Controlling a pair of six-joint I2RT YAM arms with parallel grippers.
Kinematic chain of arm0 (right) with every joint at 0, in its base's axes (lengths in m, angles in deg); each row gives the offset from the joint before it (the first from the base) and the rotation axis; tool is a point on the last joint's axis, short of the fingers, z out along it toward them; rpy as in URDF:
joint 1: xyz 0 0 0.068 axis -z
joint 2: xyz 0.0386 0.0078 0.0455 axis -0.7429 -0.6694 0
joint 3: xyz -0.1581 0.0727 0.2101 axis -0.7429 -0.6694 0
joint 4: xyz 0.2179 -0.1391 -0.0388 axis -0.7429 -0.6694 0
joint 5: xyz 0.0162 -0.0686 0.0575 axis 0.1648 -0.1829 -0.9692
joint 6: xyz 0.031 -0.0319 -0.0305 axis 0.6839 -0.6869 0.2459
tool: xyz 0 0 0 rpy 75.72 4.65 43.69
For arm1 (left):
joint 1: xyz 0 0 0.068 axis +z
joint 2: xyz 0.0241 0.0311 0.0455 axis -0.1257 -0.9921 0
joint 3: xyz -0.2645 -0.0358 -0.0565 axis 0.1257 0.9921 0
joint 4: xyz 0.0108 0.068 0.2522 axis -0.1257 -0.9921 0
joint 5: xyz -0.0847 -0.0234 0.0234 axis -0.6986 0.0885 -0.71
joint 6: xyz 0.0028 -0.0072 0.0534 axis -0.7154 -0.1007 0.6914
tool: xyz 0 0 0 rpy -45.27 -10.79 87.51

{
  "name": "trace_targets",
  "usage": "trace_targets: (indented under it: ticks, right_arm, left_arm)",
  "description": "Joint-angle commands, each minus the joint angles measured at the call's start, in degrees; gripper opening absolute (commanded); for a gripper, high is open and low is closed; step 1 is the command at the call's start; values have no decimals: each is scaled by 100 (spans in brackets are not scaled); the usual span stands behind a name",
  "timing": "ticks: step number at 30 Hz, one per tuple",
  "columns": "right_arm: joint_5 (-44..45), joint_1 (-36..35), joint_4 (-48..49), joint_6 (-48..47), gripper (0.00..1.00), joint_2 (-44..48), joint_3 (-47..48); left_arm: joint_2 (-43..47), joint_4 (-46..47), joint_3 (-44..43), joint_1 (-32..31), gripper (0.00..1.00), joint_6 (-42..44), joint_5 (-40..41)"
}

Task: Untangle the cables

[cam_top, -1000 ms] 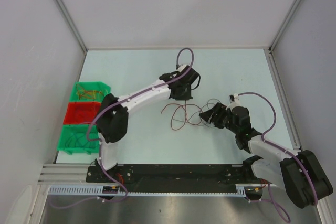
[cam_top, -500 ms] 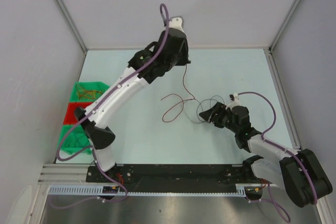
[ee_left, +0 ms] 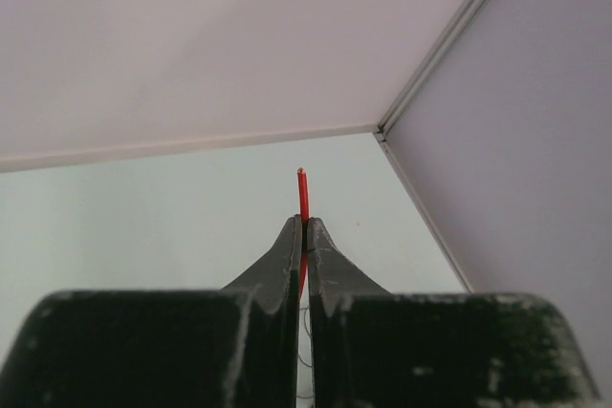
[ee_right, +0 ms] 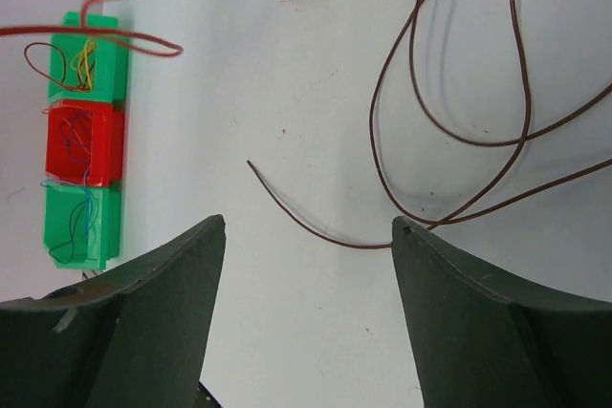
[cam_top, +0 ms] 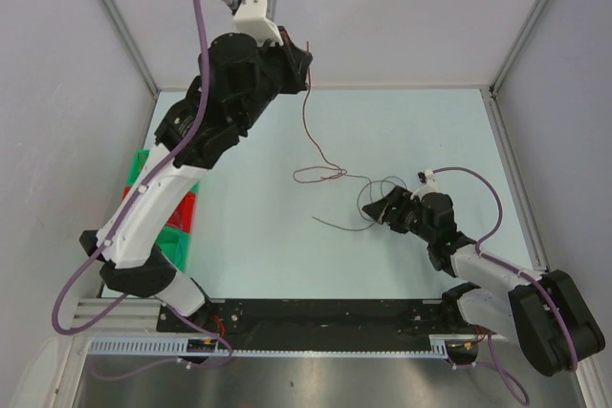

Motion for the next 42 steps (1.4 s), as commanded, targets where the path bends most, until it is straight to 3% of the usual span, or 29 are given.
trace_targets:
  ticks: [1, 4, 15, 19, 22, 23, 25, 32, 35, 42]
  right_arm:
    - [-22, -13, 105, -10, 75, -47, 237]
    - [-22, -4, 61, -2, 75, -91, 281]
    - [-136, -180, -54, -239, 75, 32, 395]
    - [-145, -189, -106, -239, 75, -64, 456]
    - [-110, -198, -115, -221, 75, -99, 457]
    - [-101, -198, -115, -212, 75, -100, 457]
    - [-84, -198, -124, -212, 75, -117, 456]
    - [-83, -198, -115, -204, 75, -196, 474]
    - [-92, -189, -107, -204, 74, -214, 474]
    - [-136, -171, -80, -195, 75, -275, 492]
  left_arm:
    - [460, 667, 38, 24, 6, 451, 70]
    - [680, 931, 21, 85, 12, 486, -70]
    - [821, 782, 125, 103, 12, 425, -510]
    - [988, 634, 986, 165, 18, 258, -431]
    - [953, 301, 1618, 261, 33, -5, -440]
    - [901, 212, 1794, 288, 44, -154, -431]
    - [804, -43, 2286, 349, 53, -295, -440]
    - [356, -501, 3394, 385, 64, -797, -369]
    - [434, 85, 4288, 376, 67, -762, -658]
    - [207, 1001, 5258, 139, 64, -297, -1433]
